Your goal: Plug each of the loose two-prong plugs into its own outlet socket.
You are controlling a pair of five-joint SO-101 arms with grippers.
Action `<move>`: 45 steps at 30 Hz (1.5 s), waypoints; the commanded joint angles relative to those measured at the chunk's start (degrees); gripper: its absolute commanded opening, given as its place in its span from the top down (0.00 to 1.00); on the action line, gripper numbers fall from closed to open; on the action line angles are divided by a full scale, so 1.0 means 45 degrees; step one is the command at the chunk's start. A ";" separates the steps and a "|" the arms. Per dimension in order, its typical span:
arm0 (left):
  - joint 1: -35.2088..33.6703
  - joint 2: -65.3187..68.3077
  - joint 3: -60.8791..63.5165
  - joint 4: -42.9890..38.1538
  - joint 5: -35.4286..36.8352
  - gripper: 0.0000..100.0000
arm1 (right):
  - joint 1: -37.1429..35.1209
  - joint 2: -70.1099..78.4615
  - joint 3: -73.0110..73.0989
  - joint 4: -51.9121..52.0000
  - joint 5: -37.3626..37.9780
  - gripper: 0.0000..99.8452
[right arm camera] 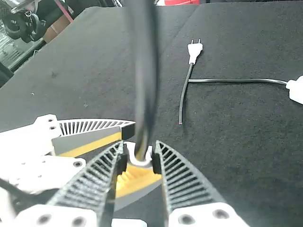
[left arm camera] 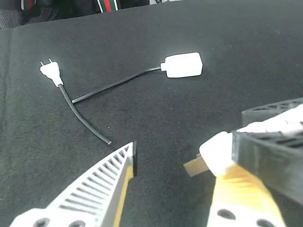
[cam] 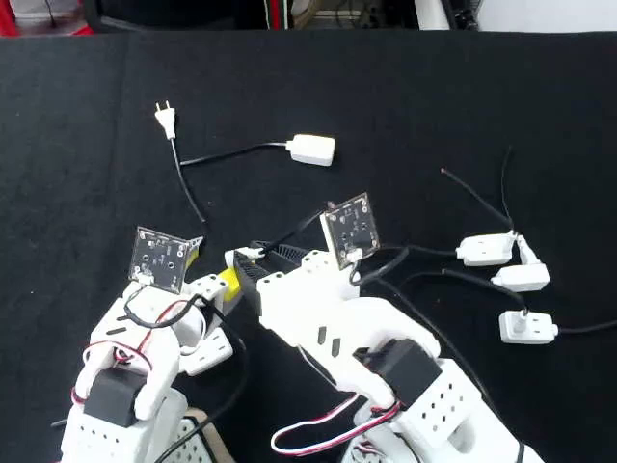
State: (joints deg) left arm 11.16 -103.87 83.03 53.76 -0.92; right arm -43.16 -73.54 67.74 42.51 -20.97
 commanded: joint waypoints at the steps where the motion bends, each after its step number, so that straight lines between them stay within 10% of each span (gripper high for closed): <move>1: -0.0283 -0.0137 -0.0166 -0.0410 0.0059 0.73 | -0.0059 -0.0029 -0.0576 0.0156 0.0117 0.99; 8: -0.0322 -0.0137 -0.0303 0.0430 -0.0117 0.73 | -0.0039 -0.0029 -0.0596 0.0254 0.0567 0.99; 28: -0.3565 -0.0137 -0.1045 0.5177 -0.7834 0.73 | 0.0918 0.2725 -0.0889 0.0078 0.4142 0.99; 45: 0.0029 -0.0117 0.1670 0.5900 -1.2425 0.73 | 0.5118 0.5011 -0.4640 0.5001 0.8283 0.99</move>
State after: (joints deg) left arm 10.29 -104.31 86.55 80.66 -52.26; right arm -22.24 -51.38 50.15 64.48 14.99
